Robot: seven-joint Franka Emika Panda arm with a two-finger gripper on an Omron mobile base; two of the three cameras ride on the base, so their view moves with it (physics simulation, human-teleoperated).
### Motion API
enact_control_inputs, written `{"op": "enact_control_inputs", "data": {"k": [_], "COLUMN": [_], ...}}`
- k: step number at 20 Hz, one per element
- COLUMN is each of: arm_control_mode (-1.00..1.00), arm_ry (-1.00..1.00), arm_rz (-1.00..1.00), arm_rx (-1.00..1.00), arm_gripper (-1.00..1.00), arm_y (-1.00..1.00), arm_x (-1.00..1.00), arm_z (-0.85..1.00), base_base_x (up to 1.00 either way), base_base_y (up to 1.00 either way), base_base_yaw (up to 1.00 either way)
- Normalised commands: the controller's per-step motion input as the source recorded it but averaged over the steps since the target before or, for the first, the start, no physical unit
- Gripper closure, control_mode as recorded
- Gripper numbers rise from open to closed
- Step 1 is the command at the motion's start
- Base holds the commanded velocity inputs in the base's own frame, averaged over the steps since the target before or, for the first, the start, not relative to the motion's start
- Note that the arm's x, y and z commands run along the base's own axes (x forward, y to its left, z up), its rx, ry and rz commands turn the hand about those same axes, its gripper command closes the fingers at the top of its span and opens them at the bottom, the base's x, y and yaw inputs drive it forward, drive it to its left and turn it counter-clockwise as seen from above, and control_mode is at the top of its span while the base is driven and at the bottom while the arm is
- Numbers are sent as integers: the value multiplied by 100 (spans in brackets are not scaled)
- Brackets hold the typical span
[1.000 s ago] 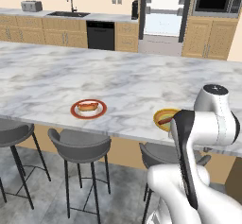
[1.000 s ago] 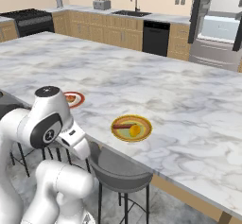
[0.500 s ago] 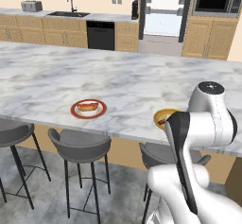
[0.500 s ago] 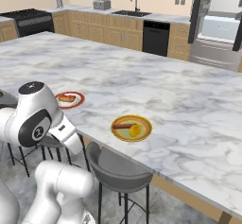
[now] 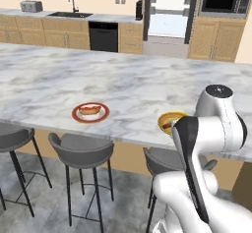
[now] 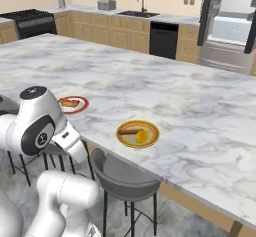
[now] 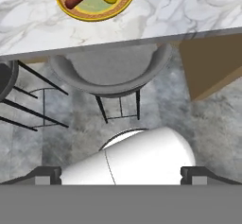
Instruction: Pick up the mango and orange from the fridge and place one fruit on each plate on the dining counter.
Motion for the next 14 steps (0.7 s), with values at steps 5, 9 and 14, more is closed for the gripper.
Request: {"op": "enact_control_inputs", "data": {"k": [5, 9, 14], "arm_control_mode": [100, 100, 100], "arm_ry": [0, 0, 0], "arm_rz": [0, 0, 0], "arm_rx": [0, 0, 0], "arm_gripper": [-100, -100, -100], "arm_y": [0, 0, 0], "arm_x": [0, 0, 0], "arm_z": [0, 0, 0], "base_base_x": [-77, -73, -33], "base_base_y": [-97, -100, -100], "base_base_yaw": [-13, -2, 29]}}
